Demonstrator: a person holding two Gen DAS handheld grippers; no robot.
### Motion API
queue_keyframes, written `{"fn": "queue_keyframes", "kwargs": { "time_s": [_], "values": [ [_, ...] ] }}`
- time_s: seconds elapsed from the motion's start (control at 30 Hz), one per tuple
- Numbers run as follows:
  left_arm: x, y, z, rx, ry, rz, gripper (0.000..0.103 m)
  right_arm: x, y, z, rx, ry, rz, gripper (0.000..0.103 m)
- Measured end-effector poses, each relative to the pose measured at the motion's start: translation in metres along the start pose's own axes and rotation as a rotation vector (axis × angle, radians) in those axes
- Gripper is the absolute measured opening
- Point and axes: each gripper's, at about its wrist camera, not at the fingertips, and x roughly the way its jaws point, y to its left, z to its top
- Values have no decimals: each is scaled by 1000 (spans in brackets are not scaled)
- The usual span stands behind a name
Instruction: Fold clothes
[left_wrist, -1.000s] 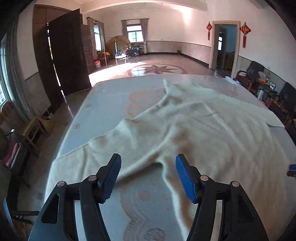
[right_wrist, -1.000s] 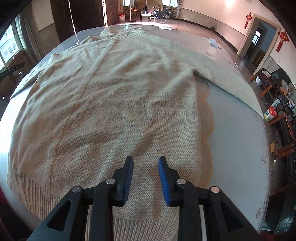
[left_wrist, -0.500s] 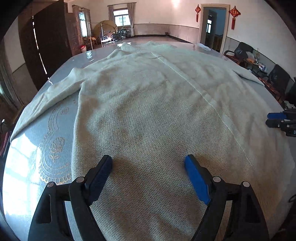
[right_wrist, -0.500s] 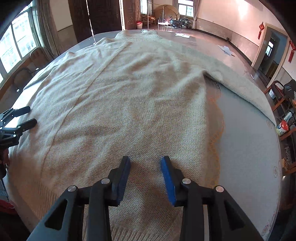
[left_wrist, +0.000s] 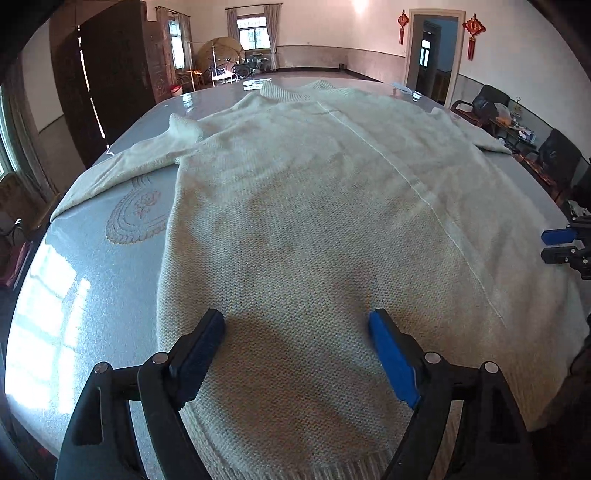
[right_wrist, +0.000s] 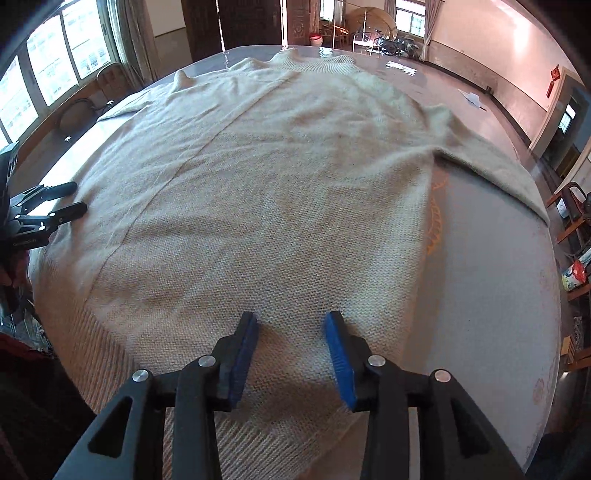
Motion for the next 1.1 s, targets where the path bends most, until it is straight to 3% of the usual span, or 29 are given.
{"fn": "queue_keyframes", "kwargs": {
  "time_s": [0.07, 0.2, 0.33, 0.4, 0.53, 0.73, 0.83, 0.9, 0.93, 1.1],
  "values": [
    [-2, 0, 16, 39, 8, 24, 82, -1, -4, 12, -37, 39, 38, 40],
    [4, 8, 67, 101, -46, 90, 82, -17, -38, 51, 54, -59, 85, 40],
    [34, 20, 122, 132, -56, 163, 82, -26, -67, 102, 127, -123, -21, 45],
    [51, 30, 146, 89, -54, 151, 82, -16, -77, 134, 164, -134, -73, 47],
    [83, 50, 181, -9, -72, 128, 82, 19, -93, 178, 170, -97, -136, 63],
    [134, 79, 208, -47, -72, 208, 82, 73, -116, 241, 170, -35, -224, 64],
    [152, 93, 203, -58, -59, 245, 82, 98, -133, 251, 236, 10, -190, 64],
    [158, 104, 196, -109, -45, 214, 83, 110, -150, 245, 285, 41, -184, 64],
    [156, 109, 194, -133, -50, 205, 83, 115, -159, 241, 311, 56, -182, 70],
    [159, 130, 187, -232, -11, 195, 100, 103, -219, 209, 457, 10, -194, 70]
  ]
}}
